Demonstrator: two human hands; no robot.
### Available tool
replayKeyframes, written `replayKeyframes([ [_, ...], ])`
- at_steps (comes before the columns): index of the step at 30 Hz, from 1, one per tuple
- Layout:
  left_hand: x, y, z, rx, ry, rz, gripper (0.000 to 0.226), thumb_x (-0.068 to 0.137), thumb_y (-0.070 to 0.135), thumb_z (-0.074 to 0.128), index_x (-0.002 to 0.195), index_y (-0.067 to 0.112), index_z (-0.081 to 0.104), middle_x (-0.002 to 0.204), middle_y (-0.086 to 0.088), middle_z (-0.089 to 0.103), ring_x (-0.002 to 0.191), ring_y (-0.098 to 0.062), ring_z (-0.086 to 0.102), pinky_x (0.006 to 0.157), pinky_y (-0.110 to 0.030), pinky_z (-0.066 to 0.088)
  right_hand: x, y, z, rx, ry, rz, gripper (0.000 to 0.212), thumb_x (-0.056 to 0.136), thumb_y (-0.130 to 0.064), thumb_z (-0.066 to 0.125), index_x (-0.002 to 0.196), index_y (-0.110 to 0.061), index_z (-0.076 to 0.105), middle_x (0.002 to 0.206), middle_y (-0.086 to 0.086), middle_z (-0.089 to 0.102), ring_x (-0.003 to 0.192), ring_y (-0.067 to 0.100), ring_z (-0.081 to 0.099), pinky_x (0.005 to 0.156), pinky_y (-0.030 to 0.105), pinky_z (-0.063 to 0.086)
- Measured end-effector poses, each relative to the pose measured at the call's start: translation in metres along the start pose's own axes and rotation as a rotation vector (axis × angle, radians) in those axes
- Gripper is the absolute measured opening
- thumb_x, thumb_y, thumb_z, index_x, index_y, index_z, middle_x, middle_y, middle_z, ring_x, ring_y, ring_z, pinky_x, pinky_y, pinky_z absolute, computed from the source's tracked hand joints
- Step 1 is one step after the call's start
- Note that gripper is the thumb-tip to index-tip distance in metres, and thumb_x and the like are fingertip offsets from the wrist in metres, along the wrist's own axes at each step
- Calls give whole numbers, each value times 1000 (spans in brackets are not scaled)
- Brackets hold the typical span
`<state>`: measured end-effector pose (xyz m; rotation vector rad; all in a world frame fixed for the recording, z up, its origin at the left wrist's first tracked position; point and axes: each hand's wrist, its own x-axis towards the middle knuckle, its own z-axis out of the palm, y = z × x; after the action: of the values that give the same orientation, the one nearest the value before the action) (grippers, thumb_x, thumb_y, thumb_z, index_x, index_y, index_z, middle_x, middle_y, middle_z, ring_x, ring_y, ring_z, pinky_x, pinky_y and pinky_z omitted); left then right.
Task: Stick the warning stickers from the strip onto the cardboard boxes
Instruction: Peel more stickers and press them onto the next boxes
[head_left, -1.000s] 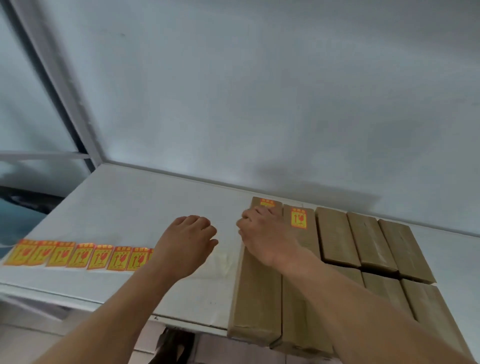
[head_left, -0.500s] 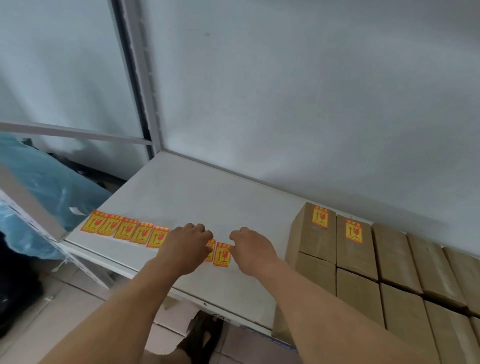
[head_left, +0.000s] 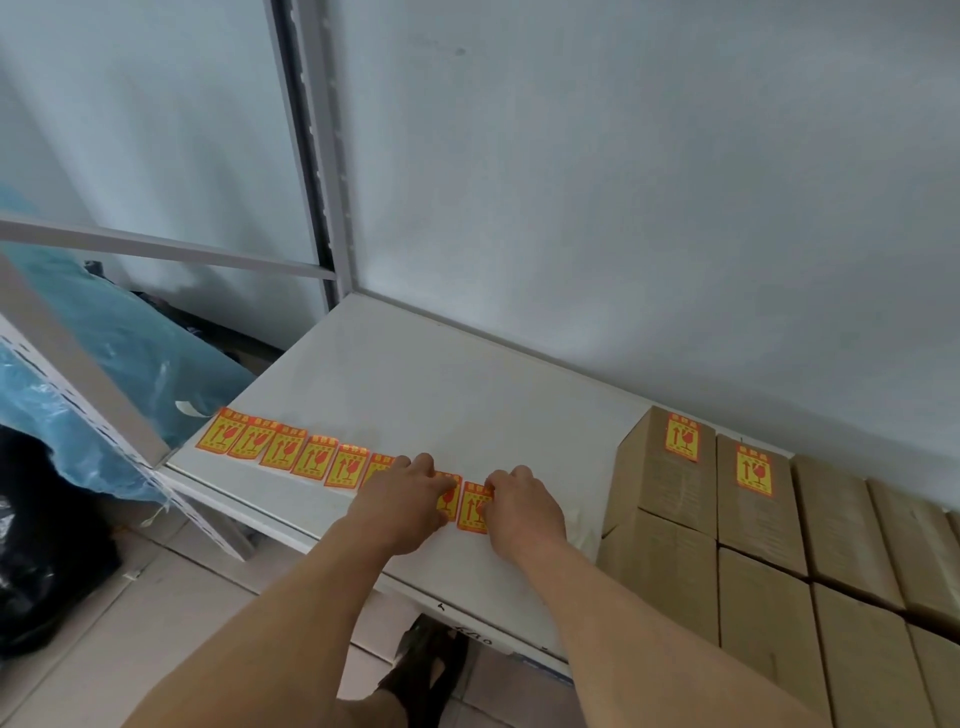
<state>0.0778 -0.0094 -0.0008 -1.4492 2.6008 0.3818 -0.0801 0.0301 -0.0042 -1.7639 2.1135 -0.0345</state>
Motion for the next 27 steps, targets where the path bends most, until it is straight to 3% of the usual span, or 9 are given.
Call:
replayKeyframes([
  [11, 2, 1, 1, -5, 0, -18, 48, 92, 48, 53, 138, 36, 45, 125, -1, 46, 113, -20, 44, 87, -34, 46, 9, -2, -2, 127, 45, 79, 26, 94, -19, 49, 119, -16, 53, 117, 7, 57, 106, 25, 55, 79, 32, 44],
  [15, 2, 2, 1, -12, -6, -27, 48, 92, 48, 54, 138, 36, 45, 125, 0, 46, 113, -20, 45, 88, -35, 46, 11, -4, -2, 131, 36, 110, 17, 91, -20, 52, 107, -16, 59, 110, 8, 58, 98, 25, 58, 78, 33, 48],
  [27, 2, 4, -1, -46, -15, -50, 47, 91, 46, 57, 136, 37, 47, 124, 1, 47, 112, -19, 45, 87, -35, 46, 2, -3, -9, 104, -4, 19, 18, 93, -16, 49, 110, -12, 49, 111, 10, 60, 98, 28, 59, 76, 34, 45],
])
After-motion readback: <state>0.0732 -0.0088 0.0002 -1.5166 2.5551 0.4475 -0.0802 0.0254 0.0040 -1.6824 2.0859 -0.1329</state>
